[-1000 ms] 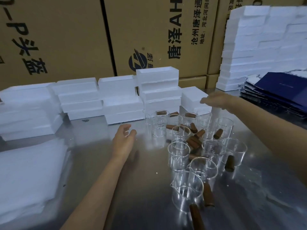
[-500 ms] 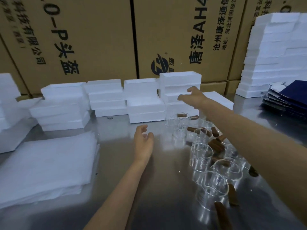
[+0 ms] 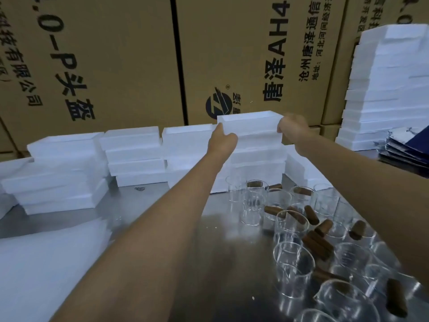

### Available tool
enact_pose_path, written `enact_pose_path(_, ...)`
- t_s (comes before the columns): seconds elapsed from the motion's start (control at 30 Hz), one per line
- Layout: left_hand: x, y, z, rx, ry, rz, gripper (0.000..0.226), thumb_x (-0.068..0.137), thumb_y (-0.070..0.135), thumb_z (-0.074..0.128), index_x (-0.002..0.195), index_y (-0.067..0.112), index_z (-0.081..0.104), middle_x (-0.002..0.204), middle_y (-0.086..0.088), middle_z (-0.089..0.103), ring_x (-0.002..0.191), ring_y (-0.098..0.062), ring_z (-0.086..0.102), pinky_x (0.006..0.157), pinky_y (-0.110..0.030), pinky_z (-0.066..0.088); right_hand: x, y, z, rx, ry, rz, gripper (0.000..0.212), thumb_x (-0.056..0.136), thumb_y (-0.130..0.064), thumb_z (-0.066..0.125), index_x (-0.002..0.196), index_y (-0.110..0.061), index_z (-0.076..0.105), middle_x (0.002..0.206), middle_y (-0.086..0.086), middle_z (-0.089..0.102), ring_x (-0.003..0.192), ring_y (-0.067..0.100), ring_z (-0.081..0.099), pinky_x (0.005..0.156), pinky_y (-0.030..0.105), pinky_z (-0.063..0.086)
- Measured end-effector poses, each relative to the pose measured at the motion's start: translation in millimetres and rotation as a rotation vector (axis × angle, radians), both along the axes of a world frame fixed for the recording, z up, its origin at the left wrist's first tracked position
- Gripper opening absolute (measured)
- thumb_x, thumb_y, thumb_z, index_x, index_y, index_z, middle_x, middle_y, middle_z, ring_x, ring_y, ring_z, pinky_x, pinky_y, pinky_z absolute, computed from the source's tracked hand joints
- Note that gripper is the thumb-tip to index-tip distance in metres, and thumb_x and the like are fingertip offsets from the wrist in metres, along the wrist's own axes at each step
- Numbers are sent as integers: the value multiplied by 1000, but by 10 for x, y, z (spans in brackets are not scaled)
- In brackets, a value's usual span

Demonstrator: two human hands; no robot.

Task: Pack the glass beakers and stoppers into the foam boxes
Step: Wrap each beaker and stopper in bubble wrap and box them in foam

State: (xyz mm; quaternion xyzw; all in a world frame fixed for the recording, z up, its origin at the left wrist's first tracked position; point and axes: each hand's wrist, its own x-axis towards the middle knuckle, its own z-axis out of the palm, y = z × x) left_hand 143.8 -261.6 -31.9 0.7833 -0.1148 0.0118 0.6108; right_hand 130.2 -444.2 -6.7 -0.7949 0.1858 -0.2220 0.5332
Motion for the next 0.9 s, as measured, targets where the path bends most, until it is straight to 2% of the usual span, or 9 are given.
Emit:
enact_pose_path(0.1, -158, 100, 13, -175, -71, 97, 45, 91, 16, 52, 136, 18, 50, 126, 2, 58, 106, -17, 57, 78, -26, 45, -116, 77, 31, 17, -177, -7, 16, 82, -6, 47, 91, -14, 58, 85, 0, 54, 77, 17, 47, 64, 29, 42)
enact_pose_path(0.2, -374, 356, 30, -307, -120, 198, 37, 93, 34, 55, 129, 27, 49, 99, 17, 54, 81, 6, 49, 64, -20, 35, -284, 238, 85, -15, -229, 25, 17, 85, -11, 50, 93, -3, 62, 83, 5, 56, 80, 19, 52, 73, 34, 50)
enact_pose_path(0.33, -720, 814, -150, -278, -76, 308, 30, 95, 42, 51, 123, 33, 53, 125, 8, 43, 83, 6, 43, 66, -20, 34, -632, 550, 84, -51, -120, 230, 23, 92, -12, 53, 103, 3, 67, 89, 12, 69, 79, 21, 67, 85, 36, 57)
enact_pose_path(0.47, -1139, 1176, -478, -106, -64, 444, 20, 94, 26, 55, 112, 19, 59, 129, -6, 45, 78, -1, 49, 58, -20, 35, -1005, 805, -106, -42, 192, 428, 20, 94, -15, 58, 109, -2, 63, 94, 16, 71, 69, 23, 74, 74, 31, 61)
enact_pose_path(0.6, -1604, 1491, -842, 85, 23, 457, 18, 93, 24, 57, 111, 22, 57, 130, -5, 39, 84, -10, 54, 72, -24, 45, -1304, 968, -442, -169, 394, 533, 23, 95, -19, 59, 106, -1, 69, 96, 13, 75, 83, 25, 71, 85, 34, 57)
enact_pose_path(0.67, -1791, 1605, -986, 190, 75, 452, 21, 94, 26, 54, 115, 25, 56, 134, -4, 37, 99, -22, 55, 88, -30, 44, -1348, 980, -545, -276, 382, 505, 21, 95, -20, 59, 96, -2, 70, 93, 7, 73, 82, 21, 64, 77, 31, 54)
enact_pose_path(0.73, -1930, 1676, -1081, 188, 81, 448, 27, 95, 22, 53, 122, 21, 55, 137, -6, 35, 100, -21, 50, 86, -23, 35, -1337, 937, -607, -487, 332, 389, 22, 93, -18, 53, 78, -4, 61, 83, 5, 63, 77, 21, 56, 72, 30, 47)
enact_pose_path(0.83, -2046, 1731, -1189, 175, 23, 431, 31, 95, 14, 55, 126, 14, 54, 138, -10, 38, 93, -14, 44, 76, -14, 27, -1303, 815, -706, -783, 386, 175, 16, 90, -22, 53, 92, -9, 63, 95, 8, 61, 101, 29, 56, 88, 37, 49)
enact_pose_path(0.9, -2081, 1760, -1245, 184, -18, 418, 34, 95, 14, 54, 129, 14, 52, 138, -8, 41, 95, -11, 42, 79, -15, 27, -1307, 761, -768, -891, 500, 131, 16, 88, -29, 56, 90, -12, 57, 96, 7, 55, 108, 30, 51, 86, 36, 43)
